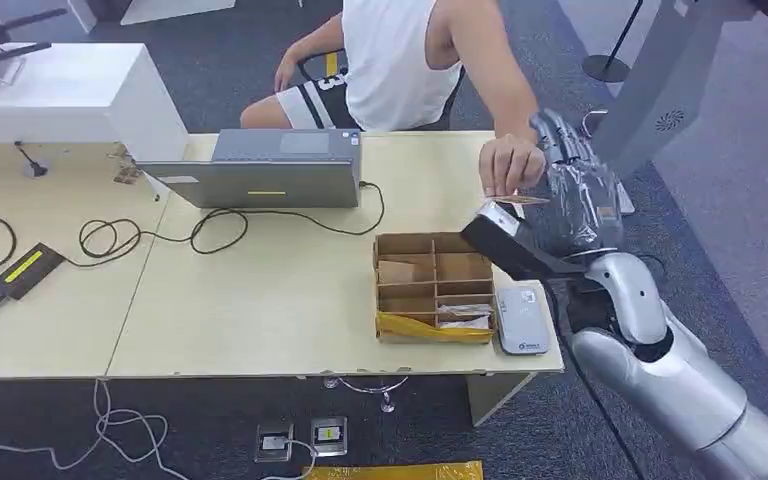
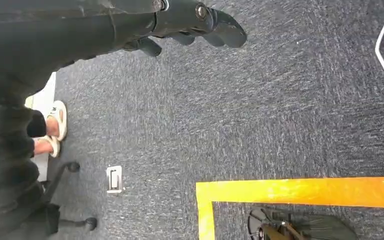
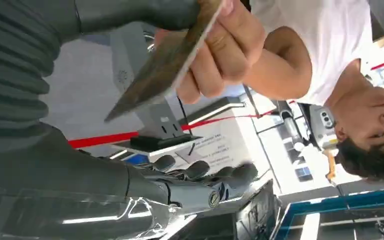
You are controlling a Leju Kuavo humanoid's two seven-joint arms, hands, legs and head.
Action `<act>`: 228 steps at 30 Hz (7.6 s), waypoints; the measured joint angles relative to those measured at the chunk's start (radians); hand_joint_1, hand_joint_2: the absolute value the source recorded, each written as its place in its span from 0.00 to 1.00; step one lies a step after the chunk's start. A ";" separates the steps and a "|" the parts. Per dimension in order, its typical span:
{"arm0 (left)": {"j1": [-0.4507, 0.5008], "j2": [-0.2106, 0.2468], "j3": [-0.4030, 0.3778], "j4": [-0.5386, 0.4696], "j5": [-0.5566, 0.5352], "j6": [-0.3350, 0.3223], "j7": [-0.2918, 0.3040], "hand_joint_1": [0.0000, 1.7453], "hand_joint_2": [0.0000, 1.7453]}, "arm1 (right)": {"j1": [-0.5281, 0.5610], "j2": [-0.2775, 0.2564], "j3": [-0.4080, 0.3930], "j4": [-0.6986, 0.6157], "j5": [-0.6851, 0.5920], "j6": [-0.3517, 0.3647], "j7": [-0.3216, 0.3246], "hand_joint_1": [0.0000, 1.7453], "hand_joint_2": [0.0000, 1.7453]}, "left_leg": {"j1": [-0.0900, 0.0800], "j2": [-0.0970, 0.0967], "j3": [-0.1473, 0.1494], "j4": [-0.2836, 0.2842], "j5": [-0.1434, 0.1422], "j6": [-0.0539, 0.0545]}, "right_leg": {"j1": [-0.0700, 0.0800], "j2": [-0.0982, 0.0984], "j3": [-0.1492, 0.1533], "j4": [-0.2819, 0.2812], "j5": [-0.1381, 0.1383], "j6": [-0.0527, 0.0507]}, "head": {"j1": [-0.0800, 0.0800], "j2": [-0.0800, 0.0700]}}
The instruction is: Pass the card to the sensor for recognition and then transmit it.
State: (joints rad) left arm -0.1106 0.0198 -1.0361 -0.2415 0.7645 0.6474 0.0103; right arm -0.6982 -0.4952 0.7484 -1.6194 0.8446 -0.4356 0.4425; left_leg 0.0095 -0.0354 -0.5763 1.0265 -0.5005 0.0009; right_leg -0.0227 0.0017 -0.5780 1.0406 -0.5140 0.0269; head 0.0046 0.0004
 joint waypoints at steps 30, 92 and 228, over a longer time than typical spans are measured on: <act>0.001 0.002 -0.006 0.000 0.009 -0.002 -0.011 0.00 1.00 | -0.030 0.032 0.058 0.076 -0.076 -0.015 0.000 1.00 1.00 | 0.000 0.001 0.016 0.000 0.000 0.000 | 0.000 0.001 -0.001 0.000 0.000 0.000 | 0.000 0.000; -0.002 0.007 -0.076 0.000 -0.010 -0.014 -0.002 0.00 1.00 | 0.512 0.018 -0.270 0.133 -0.275 0.056 -0.076 1.00 1.00 | 0.000 0.004 0.019 0.000 -0.001 -0.001 | 0.000 0.005 0.001 0.000 0.000 0.000 | 0.000 0.000; -0.055 0.014 -0.140 -0.016 -0.139 -0.063 0.074 0.00 0.00 | -0.309 0.272 0.103 0.570 0.005 0.228 0.003 1.00 1.00 | 0.001 0.003 0.016 0.000 0.003 -0.002 | 0.001 0.005 -0.001 0.000 0.004 -0.001 | 0.000 0.000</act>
State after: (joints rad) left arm -0.1654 0.0339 -1.1761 -0.2575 0.6256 0.5848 0.0847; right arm -1.0075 -0.2228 0.8519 -1.0490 0.8495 -0.2071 0.4460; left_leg 0.0109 -0.0324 -0.5606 1.0269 -0.4976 -0.0015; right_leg -0.0217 0.0062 -0.5786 1.0409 -0.5100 0.0258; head 0.0046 0.0000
